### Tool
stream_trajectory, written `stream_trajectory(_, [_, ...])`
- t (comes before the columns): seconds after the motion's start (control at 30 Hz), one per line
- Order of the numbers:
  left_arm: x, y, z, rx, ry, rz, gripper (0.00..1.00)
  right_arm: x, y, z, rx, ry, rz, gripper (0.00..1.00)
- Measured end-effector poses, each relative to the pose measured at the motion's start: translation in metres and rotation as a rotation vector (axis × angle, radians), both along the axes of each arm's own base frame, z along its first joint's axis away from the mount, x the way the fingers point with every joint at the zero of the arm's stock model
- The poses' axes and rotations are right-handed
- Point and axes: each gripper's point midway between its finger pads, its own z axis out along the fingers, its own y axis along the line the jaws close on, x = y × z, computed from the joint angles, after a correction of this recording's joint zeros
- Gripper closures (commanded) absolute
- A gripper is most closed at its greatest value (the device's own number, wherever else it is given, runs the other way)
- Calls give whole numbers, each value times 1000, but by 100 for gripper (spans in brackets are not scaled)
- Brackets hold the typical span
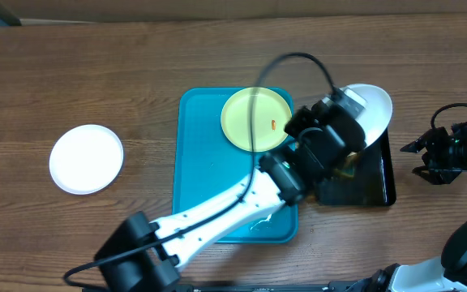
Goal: Clean dirty plates on tray and stack at the side
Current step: 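Lift the white plate with the left gripper and tilt it over the water tray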
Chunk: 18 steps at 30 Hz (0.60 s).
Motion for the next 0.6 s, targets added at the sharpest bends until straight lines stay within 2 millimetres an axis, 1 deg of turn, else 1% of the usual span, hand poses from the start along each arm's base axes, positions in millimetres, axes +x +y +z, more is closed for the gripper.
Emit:
stream_trajectory(0.1, [-4,-9,4,97,-95,5,96,0,0,0,1,0,0,43])
stream_trajectory(0.23, [-7,-13,23,203,-209,18,96,0,1,0,4,-2,0,43])
stream_trajectory(0.43, [-13,-13,35,345,-278,9,96,1,1,1,6,-6,0,43])
stream_trajectory(0.6, [-18,-15,36,421,-297,-8,96,1,1,1,6,-7,0,43])
